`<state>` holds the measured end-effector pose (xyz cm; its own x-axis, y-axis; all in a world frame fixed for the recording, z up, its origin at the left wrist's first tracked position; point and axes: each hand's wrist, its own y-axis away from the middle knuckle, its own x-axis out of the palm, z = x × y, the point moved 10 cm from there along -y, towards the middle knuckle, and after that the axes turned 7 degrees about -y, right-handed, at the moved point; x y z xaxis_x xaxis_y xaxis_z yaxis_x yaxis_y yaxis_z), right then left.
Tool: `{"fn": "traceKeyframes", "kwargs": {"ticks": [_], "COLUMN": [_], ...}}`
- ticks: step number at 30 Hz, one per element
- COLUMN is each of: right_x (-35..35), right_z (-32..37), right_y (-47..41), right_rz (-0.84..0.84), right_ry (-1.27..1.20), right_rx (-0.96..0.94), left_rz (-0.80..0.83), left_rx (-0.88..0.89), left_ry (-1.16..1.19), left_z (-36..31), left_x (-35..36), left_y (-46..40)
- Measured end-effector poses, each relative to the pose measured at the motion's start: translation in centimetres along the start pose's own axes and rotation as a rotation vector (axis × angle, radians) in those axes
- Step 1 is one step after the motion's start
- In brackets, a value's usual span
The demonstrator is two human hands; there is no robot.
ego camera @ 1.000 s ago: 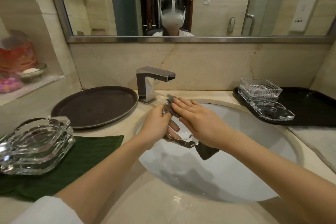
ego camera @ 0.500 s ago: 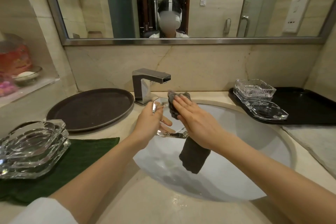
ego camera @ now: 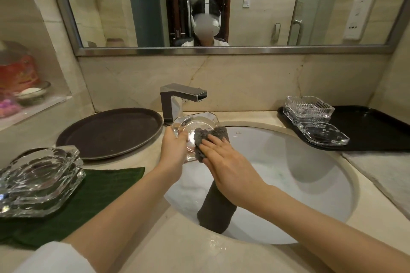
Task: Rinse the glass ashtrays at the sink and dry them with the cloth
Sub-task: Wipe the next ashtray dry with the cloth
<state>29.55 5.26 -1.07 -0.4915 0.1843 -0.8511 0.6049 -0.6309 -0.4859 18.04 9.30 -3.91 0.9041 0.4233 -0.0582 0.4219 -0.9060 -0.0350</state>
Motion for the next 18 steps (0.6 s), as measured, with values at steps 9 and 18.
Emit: {"fn": "traceKeyframes", "kwargs": {"ticks": [9,18], "right_x": [0.7,1.3], "right_z": [1.0,0.8], "right_y": [-2.1,-3.2], "right_rz": [0.084,0.177], "right_ry": [0.189,0.149], "right_rx": [-0.039,-0.004], "left_rz": [0.223,0.361], "left_rx": [0.045,-0.155], "left_ry": [0.066,0.213], "left_z": [-0.9,0.5], "left_x": [2.7,3.1], "left_y": [1.2,1.4]}}
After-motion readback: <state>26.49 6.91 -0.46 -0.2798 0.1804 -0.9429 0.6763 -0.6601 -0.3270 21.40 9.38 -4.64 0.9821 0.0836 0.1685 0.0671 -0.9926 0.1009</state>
